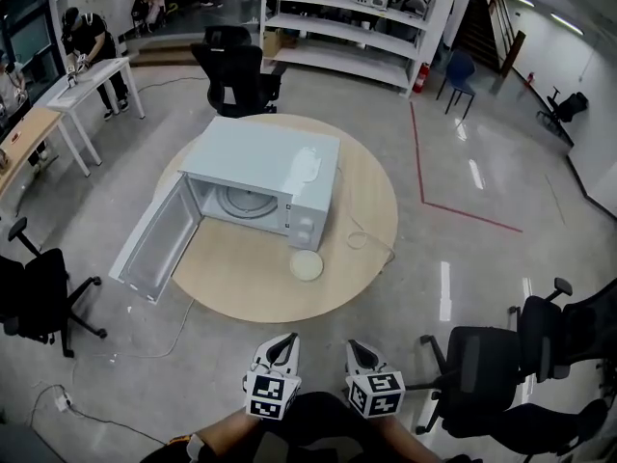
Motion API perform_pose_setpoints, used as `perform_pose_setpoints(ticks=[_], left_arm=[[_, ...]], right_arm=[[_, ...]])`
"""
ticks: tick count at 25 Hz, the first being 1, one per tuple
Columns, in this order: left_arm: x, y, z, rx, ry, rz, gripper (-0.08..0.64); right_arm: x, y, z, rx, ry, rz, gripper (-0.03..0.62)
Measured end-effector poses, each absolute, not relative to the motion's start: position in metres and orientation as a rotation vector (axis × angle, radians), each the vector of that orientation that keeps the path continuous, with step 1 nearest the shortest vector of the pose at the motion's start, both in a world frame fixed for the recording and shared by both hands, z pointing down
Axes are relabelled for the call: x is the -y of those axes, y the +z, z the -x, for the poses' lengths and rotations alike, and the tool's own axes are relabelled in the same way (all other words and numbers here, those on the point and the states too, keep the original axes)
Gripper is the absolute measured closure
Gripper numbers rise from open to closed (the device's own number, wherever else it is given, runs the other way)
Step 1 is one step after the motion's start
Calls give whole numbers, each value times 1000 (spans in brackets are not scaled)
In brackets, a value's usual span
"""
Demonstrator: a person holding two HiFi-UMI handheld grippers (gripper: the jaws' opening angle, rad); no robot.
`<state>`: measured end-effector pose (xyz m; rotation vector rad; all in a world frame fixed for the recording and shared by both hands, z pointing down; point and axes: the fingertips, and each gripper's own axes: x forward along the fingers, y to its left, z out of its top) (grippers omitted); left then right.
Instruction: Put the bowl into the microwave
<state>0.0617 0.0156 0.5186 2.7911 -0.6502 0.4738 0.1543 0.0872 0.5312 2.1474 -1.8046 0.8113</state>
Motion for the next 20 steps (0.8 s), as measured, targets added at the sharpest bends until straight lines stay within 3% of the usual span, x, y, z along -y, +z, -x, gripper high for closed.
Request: perform_pose_setpoints(ticks=[20], left_arm=[[78,512,-22,626,404,-2789,514]], right_arm=[[0,526,-133,1713,816,-2229,576]])
